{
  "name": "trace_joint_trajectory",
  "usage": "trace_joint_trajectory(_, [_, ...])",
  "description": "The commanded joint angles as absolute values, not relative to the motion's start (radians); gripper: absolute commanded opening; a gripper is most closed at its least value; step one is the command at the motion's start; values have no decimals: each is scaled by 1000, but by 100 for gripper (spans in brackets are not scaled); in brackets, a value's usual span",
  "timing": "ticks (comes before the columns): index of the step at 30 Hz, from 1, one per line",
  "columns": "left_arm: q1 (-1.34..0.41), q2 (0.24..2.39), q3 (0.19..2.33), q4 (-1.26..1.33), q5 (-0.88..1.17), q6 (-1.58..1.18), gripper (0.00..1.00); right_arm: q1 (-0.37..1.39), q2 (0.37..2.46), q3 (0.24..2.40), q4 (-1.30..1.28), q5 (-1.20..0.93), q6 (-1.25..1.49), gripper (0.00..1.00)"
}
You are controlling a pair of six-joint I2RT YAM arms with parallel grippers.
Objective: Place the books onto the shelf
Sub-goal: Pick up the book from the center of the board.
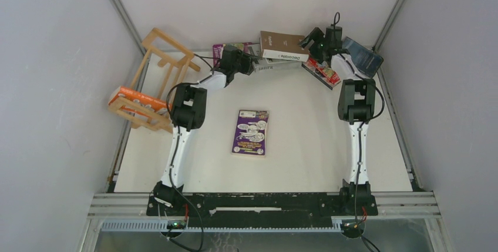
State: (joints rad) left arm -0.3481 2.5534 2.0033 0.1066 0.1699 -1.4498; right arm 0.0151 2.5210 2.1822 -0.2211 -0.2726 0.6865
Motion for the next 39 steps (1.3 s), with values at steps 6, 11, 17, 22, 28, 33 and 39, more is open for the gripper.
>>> trace_joint_trajectory(6, [-341, 2485, 1994, 166, 193, -1468, 50, 21, 2527, 2198, -161, -369, 722, 84])
trace_joint_trajectory(11, [-342, 2485, 1993, 172, 199, -1468, 50, 19, 2519, 2149, -140, -393, 745, 62])
trace_joint_trajectory(17, [-341, 2484, 1989, 178, 211, -1472, 50, 16, 2500, 2092, -120, -423, 770, 34])
trace_joint_trajectory(22, [-341, 2458, 1940, 208, 221, -1477, 50, 17, 2455, 2011, -75, -436, 785, 17])
trace_joint_trajectory(28, [-341, 2392, 1841, 256, 220, -1473, 49, 21, 2398, 1936, -33, -465, 801, 5])
trace_joint_trajectory(33, [-342, 2334, 1768, 301, 224, -1468, 49, 27, 2332, 1869, -10, -477, 804, 0])
trace_joint_trajectory(39, [-350, 2261, 1711, 315, 233, -1444, 48, 34, 2255, 1780, 26, -490, 798, 0])
